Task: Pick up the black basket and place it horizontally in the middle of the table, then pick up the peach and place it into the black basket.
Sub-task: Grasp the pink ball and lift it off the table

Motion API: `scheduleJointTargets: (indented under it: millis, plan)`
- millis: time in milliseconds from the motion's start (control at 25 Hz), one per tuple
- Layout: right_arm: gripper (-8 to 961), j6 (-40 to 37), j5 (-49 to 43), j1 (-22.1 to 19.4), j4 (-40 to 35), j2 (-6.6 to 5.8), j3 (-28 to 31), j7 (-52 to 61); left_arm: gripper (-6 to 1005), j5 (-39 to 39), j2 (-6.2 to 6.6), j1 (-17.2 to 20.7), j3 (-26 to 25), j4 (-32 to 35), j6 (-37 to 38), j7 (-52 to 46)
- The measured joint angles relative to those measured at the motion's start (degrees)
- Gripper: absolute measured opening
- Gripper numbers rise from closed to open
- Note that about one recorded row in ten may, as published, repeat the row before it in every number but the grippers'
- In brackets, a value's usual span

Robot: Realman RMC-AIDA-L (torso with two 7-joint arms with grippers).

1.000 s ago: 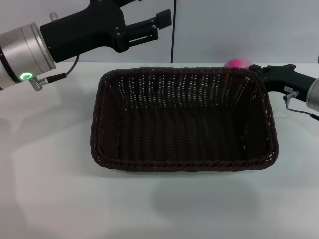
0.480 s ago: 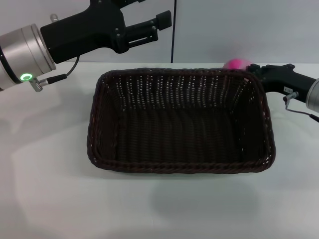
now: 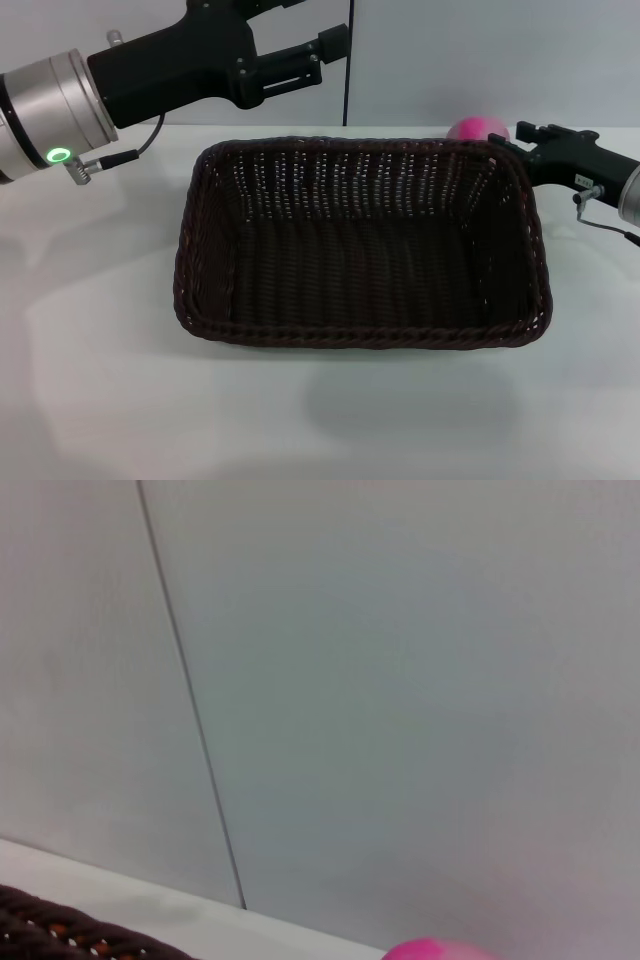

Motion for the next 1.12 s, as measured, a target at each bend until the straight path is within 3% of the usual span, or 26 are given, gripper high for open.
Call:
scheduleJointTargets:
  millis: [320, 640, 1120]
  plan:
    - [616, 2.3, -0.2, 0.9, 0.4, 0.0, -0.6, 0.0, 802, 0.0, 0.0, -0.2, 0.0, -0.6, 0.3, 0.0]
    - [681, 3.7, -0.3, 1.9, 0.8, 0.0, -1.0, 0.0, 802, 0.0, -0.09, -0.3, 0.0, -0.7, 0.3, 0.1]
    - [675, 6.0, -0.2, 3.1, 2.8, 0.0, -2.3, -1.4, 802, 0.0, -0.18, -0.6, 0.0, -1.0, 0.4, 0.1]
